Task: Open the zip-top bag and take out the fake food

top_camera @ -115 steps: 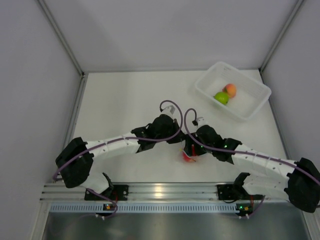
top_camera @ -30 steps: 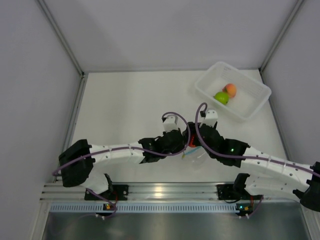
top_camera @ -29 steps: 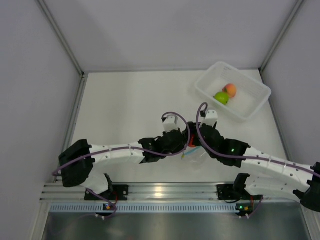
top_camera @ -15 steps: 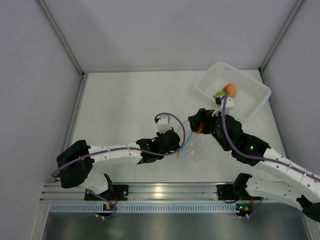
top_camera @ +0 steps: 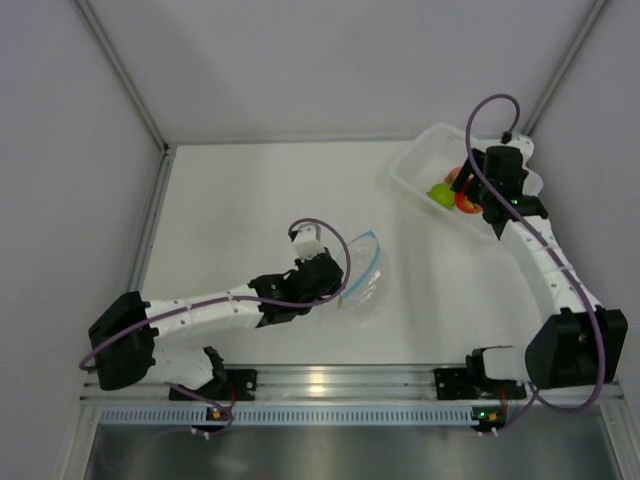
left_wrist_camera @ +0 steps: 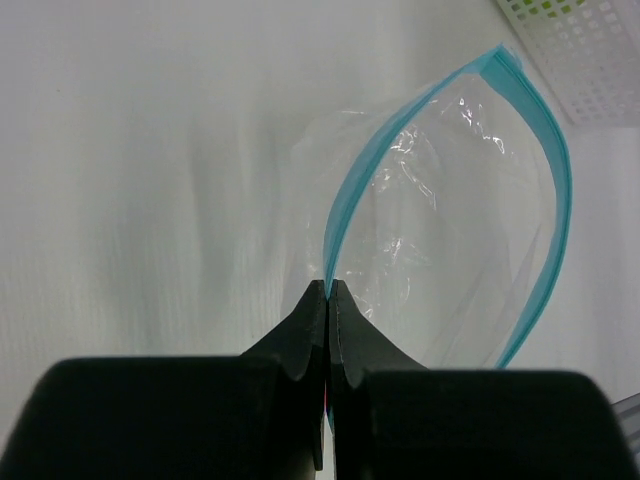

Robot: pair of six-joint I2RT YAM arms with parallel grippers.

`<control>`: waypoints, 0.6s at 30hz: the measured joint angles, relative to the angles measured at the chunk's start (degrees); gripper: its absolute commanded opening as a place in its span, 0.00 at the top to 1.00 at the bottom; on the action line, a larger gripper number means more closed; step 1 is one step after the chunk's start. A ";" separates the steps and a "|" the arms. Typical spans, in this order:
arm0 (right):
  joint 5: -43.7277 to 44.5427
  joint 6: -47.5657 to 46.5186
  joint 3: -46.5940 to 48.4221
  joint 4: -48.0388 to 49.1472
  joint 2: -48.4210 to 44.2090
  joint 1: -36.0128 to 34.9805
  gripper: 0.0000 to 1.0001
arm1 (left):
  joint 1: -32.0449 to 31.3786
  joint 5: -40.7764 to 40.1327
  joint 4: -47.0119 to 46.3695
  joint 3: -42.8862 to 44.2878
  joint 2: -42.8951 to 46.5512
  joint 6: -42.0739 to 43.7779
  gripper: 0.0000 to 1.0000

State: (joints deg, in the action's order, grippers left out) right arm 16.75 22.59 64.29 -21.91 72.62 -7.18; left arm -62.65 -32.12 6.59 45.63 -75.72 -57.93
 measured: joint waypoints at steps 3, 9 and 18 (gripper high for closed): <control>-1.01 0.85 2.97 0.15 5.62 4.44 0.51 | 0.85 0.52 2.05 0.00 1.36 0.72 1.00; -1.49 2.16 10.99 0.52 20.28 9.64 0.49 | 1.97 0.52 8.24 0.02 8.70 2.45 1.00; -0.57 2.05 13.90 -1.22 30.60 10.27 0.18 | 6.45 -5.40 21.75 4.48 20.94 6.08 1.00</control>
State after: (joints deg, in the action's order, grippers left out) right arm 16.19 24.64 78.19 -23.14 103.22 3.09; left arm -56.21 -37.52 28.34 50.11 -54.78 -51.86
